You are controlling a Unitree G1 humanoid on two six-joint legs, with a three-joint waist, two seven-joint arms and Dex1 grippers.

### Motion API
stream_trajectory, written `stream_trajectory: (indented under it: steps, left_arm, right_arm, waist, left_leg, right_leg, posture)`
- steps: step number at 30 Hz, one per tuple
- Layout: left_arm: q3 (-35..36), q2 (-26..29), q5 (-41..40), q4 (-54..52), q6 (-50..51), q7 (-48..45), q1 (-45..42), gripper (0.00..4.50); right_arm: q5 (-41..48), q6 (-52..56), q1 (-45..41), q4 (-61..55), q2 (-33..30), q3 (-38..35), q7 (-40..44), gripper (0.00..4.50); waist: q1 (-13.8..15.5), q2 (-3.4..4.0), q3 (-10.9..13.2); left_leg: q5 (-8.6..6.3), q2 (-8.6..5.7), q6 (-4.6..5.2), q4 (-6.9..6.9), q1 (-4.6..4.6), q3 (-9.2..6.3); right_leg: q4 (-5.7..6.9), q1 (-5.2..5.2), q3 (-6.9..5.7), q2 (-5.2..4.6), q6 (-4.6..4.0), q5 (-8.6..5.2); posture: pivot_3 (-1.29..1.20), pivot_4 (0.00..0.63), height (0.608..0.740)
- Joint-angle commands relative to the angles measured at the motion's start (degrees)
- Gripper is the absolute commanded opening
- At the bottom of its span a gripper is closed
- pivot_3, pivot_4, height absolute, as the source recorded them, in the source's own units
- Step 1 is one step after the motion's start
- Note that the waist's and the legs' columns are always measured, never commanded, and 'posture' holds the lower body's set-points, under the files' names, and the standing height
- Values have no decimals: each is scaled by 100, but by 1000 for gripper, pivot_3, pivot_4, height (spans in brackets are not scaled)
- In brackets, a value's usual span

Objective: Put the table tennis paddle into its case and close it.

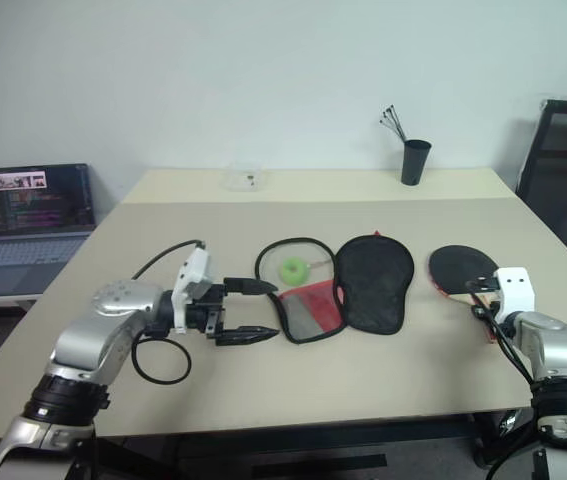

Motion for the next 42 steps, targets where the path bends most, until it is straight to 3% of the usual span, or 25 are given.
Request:
stream_trajectory:
  steps: [1,5,10,16,29,42]
  left_arm:
    - [211,73,-177,-335,72,75,23,4500]
    - [173,50,-164,-350,83,103,14,4500]
    - [127,23,-179,-351,94,130,-38,4500]
    - [94,2,-162,-359,91,137,-49,4500]
    - [123,55,-138,-451,97,189,46,4500]
    - [85,61,-100,-426,51,192,54,4500]
  right_arm:
    - [387,509,-443,-1236,43,-295,-129,1095]
    - [659,1113,-650,-2106,552,-165,-389,1095]
    - [886,1790,-766,-2936,1785,60,-988,1095]
    - [630,1608,-686,-2803,2793,568,-1496,1095]
    - [68,628,-686,-1558,2902,679,-1707,1095]
    - [-159,382,-689,-1132,3039,661,-1976,1095]
  waist:
    - [-10,2,1]
    - [-26,2,1]
    - [-10,2,1]
    - [0,3,2]
    - [-12,2,1]
    - [-15,1,1]
  left_leg:
    - [0,1,0,-1,-2,1]
    - [0,17,0,-3,-1,6]
    - [-1,25,0,-3,-2,-1]
    - [-1,24,-1,-4,-4,5]
    - [-1,24,-1,-7,-4,10]
    - [-1,24,-1,-5,-3,11]
  right_leg:
    - [0,-4,0,1,0,0]
    - [0,-6,-1,14,0,0]
    - [-1,-5,-7,22,-1,0]
    - [-1,-9,-4,19,-4,2]
    - [1,-14,-3,19,-8,3]
    - [2,-14,-3,19,-7,3]
  posture:
    - [0,150,740]
    - [0,150,740]
    - [0,150,740]
    - [0,150,740]
    - [0,150,740]
    - [0,150,740]
